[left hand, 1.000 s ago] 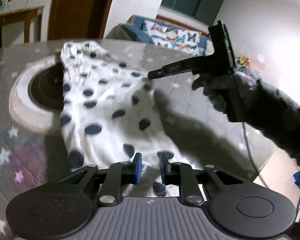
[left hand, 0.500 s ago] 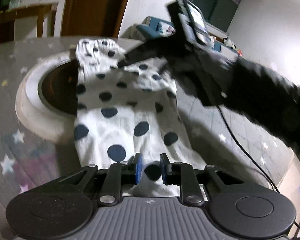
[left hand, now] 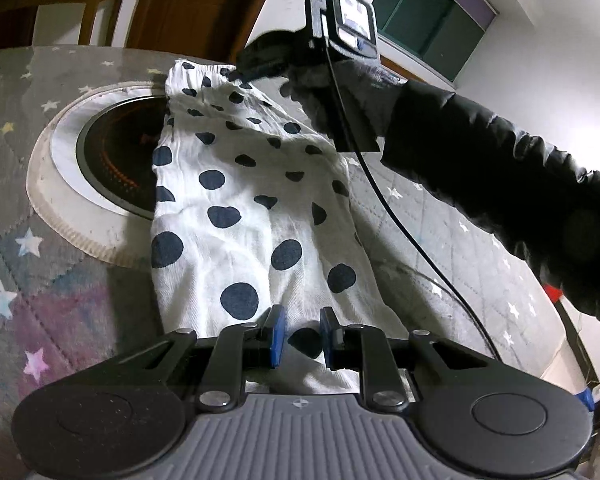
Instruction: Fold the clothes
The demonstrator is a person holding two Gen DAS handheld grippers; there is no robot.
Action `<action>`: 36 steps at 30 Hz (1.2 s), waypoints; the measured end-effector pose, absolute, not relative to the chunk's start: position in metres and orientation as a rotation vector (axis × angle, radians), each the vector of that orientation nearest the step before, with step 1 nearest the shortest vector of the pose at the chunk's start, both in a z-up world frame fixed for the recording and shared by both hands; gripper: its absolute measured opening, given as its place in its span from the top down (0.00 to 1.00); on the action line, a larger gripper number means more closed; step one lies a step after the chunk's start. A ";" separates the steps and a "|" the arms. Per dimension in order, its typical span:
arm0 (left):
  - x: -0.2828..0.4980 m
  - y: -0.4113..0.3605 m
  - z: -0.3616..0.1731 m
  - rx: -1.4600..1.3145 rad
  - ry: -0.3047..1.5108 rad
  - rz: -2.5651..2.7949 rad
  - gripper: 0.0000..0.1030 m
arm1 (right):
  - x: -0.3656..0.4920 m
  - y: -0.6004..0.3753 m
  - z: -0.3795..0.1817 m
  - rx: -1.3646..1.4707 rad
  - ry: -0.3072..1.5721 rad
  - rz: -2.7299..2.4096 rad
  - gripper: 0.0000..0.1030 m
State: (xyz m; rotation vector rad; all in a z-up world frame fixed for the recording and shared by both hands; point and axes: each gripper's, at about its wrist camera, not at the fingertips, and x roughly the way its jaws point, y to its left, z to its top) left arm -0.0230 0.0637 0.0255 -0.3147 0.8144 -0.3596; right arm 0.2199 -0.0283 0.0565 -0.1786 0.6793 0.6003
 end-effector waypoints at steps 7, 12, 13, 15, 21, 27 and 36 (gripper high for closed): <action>-0.020 0.065 0.024 -0.342 0.819 -0.360 0.79 | 0.217 0.021 0.040 -0.325 0.673 0.686 0.74; -0.019 0.063 0.025 -0.348 0.824 -0.359 0.79 | 0.240 0.026 0.042 -0.263 0.680 0.663 0.74; -0.019 0.063 0.025 -0.348 0.825 -0.360 0.79 | 0.244 0.024 0.045 -0.242 0.681 0.663 0.73; -0.018 0.063 0.025 -0.348 0.825 -0.362 0.79 | 0.246 0.013 0.053 -0.216 0.663 0.658 0.70; -0.017 0.060 0.028 -0.334 0.819 -0.372 0.72 | 0.253 -0.030 0.061 -0.192 0.663 0.611 0.56; -0.017 0.059 0.047 -0.295 0.750 -0.353 0.54 | 0.269 -0.059 0.048 -0.153 0.701 0.560 0.52; -0.008 0.076 0.054 -0.274 0.748 -0.239 0.48 | 0.289 -0.067 0.027 -0.079 0.726 0.579 0.50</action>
